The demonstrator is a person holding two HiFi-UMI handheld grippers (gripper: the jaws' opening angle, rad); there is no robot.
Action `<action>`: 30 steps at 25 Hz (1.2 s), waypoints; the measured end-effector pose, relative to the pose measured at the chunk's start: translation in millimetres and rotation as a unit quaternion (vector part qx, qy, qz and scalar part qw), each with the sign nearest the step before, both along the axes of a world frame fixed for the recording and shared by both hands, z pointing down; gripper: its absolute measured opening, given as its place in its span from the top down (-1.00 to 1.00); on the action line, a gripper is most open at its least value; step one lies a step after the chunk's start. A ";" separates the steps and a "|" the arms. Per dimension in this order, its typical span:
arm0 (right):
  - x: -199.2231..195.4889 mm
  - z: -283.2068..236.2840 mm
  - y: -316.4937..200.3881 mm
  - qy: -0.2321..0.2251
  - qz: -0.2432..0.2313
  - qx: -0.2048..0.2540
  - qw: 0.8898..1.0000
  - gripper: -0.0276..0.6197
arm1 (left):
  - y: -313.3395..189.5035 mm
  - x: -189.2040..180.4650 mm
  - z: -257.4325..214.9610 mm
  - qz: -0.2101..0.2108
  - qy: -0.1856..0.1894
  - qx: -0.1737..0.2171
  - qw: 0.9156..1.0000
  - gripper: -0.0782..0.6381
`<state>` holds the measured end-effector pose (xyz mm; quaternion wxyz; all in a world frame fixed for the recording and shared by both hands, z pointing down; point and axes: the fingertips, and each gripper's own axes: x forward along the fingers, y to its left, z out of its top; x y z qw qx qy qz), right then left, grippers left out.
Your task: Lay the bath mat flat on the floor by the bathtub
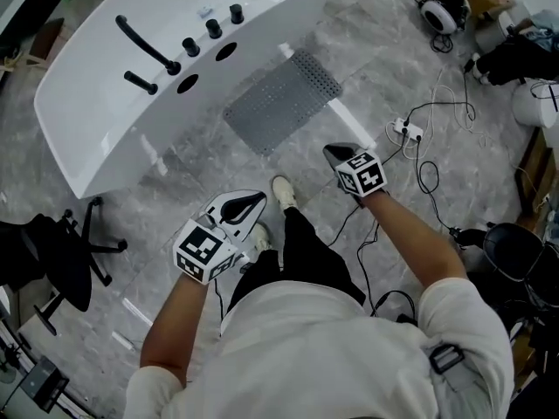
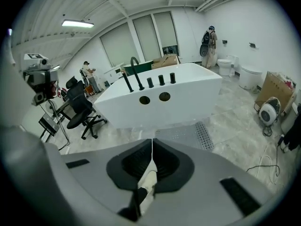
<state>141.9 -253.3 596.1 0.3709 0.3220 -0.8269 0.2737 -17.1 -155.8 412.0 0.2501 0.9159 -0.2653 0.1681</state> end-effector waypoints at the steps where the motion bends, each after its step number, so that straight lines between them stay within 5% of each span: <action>1: -3.3 -10.5 14.1 0.000 -0.004 0.002 1.000 0.86 | 10.4 -4.8 -4.9 0.000 0.001 0.001 1.000 0.73; 16: -37.5 -156.4 171.5 -0.060 -0.004 0.058 0.997 0.88 | 130.8 -57.3 -59.7 -0.015 0.011 0.040 0.999 0.73; 30: -53.3 -203.2 239.9 -0.077 0.004 0.093 0.993 0.89 | 177.8 -69.5 -71.8 -0.018 0.027 0.053 0.998 0.73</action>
